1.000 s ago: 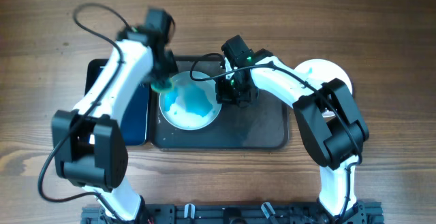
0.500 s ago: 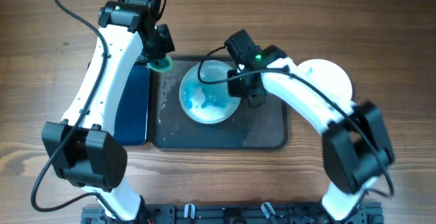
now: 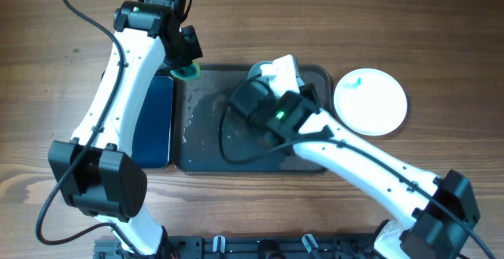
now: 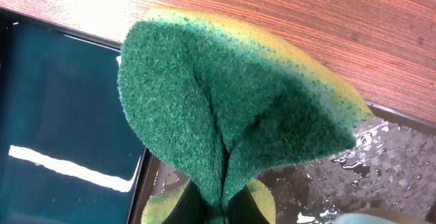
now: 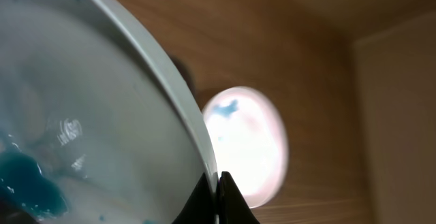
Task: Clean dirty plates on tray and stack at the side
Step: 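Lift the plate with the right gripper and carry it right onto the stack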
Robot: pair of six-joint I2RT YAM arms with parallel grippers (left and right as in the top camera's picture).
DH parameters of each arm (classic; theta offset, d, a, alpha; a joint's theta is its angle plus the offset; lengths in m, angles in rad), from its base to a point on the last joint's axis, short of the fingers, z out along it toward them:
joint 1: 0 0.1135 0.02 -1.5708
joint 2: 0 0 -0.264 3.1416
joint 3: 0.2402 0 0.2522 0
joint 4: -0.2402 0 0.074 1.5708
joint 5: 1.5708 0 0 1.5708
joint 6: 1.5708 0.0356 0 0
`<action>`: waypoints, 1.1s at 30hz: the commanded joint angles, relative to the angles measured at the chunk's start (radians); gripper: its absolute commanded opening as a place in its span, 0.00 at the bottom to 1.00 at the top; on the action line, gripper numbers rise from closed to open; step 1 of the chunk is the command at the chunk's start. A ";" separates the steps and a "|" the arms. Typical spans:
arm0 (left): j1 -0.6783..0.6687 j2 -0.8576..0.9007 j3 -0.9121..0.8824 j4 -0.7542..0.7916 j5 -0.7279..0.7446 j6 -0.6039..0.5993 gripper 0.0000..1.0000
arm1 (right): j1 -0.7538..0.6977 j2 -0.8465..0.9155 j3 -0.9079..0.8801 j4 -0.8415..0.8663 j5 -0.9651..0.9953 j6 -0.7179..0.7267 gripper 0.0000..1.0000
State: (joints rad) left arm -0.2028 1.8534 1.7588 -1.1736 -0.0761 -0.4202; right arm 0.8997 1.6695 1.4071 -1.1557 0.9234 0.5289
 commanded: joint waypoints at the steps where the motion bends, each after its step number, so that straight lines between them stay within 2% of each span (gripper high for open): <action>1: 0.005 -0.007 0.010 0.007 0.012 0.020 0.04 | 0.067 -0.019 -0.006 -0.029 0.280 0.040 0.04; 9: 0.005 -0.007 0.010 0.007 0.012 0.020 0.04 | 0.150 -0.019 -0.006 -0.032 0.551 0.039 0.04; 13: 0.005 -0.007 0.010 0.003 0.012 0.020 0.04 | 0.150 -0.019 -0.006 -0.031 0.562 0.051 0.04; 15: 0.005 -0.007 0.010 0.003 0.012 0.021 0.04 | 0.150 -0.019 -0.006 -0.030 0.507 0.070 0.04; 16: 0.005 -0.007 0.010 0.003 0.012 0.020 0.04 | 0.148 -0.018 -0.006 -0.029 0.434 0.082 0.04; 20: 0.005 -0.007 0.010 0.003 0.012 0.020 0.04 | 0.074 -0.018 -0.007 0.009 -0.067 0.139 0.04; 23: 0.005 -0.007 0.010 0.002 0.012 0.020 0.04 | -0.045 -0.018 -0.007 0.073 -0.415 0.151 0.04; 25: 0.005 -0.007 0.010 0.002 0.012 0.020 0.04 | -0.193 -0.018 -0.007 0.114 -0.687 0.115 0.04; 28: 0.005 -0.007 0.010 0.002 0.012 0.020 0.04 | -0.389 -0.018 -0.007 0.138 -0.900 0.059 0.04; 33: 0.005 -0.007 0.010 0.003 0.012 0.021 0.04 | -0.706 -0.018 -0.008 0.129 -0.954 0.035 0.04</action>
State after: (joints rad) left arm -0.2028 1.8534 1.7588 -1.1736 -0.0761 -0.4202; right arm 0.3256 1.6688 1.4067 -1.0199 0.0807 0.5968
